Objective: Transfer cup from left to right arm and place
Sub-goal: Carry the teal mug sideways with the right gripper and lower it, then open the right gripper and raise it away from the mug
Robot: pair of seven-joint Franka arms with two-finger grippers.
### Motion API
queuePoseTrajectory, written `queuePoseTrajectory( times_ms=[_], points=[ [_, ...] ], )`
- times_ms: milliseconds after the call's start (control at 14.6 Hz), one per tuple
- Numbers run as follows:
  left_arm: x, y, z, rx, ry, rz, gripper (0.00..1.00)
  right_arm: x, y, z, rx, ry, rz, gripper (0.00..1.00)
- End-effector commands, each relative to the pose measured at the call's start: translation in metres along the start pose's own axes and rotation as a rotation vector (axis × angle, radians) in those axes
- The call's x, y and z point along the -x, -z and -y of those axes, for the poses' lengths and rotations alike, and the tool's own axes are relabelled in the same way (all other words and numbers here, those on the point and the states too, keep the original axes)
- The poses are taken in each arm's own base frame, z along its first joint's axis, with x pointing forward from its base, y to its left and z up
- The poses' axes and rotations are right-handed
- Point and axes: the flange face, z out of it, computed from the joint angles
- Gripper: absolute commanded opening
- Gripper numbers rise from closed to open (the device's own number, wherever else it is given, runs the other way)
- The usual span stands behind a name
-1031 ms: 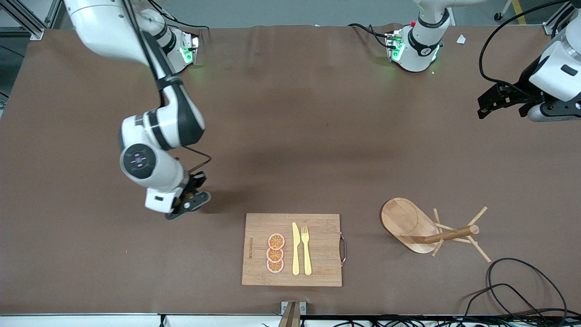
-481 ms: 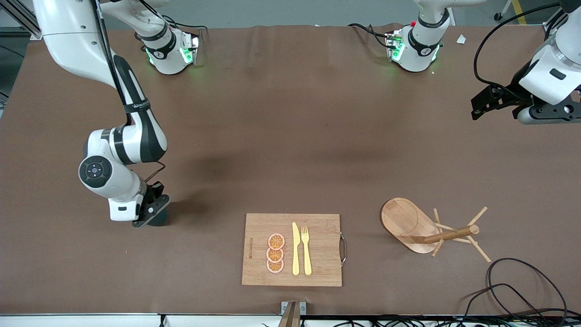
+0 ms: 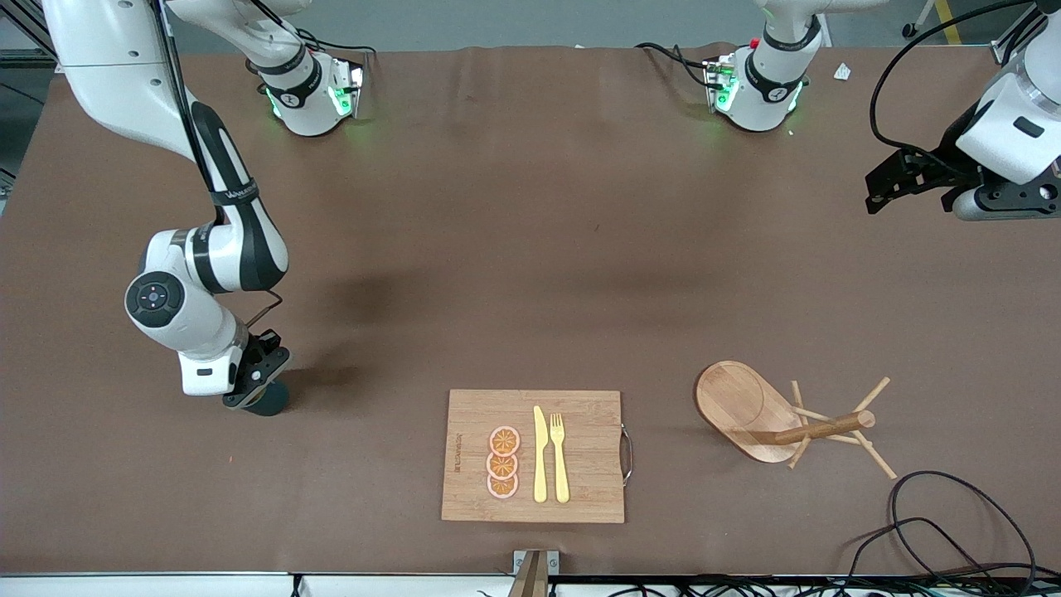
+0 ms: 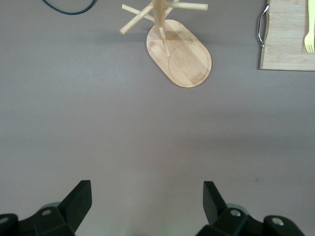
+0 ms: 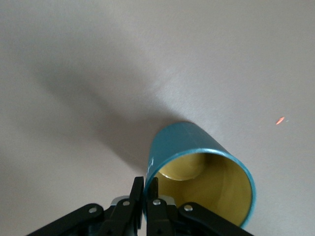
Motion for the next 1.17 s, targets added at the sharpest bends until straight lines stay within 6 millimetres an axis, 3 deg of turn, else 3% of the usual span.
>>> queuePoseTrajectory(
  times_ms=[0,206,344,481,756,1100],
  points=[
    [0.010,0.013,0.002,0.010,-0.012,-0.002,1.00,0.013,0.004,-0.003,0.003,-0.007,-0.006,1.00],
    [0.013,0.017,0.004,0.008,-0.009,0.007,1.00,0.010,0.052,-0.013,-0.012,-0.024,0.017,1.00],
    [0.015,0.019,0.002,0.007,-0.011,0.020,1.00,0.009,0.097,-0.025,-0.039,-0.071,0.056,1.00],
    [0.016,0.023,0.003,0.007,-0.011,0.020,1.00,0.007,0.151,-0.025,-0.011,-0.230,0.028,1.00],
    [0.014,0.022,0.002,0.007,-0.011,0.017,1.00,0.025,0.234,-0.023,0.033,-0.600,-0.050,1.00],
    [0.012,0.023,0.004,0.010,-0.009,0.013,1.00,0.054,0.308,-0.020,0.044,-0.745,-0.085,1.00]
  ],
)
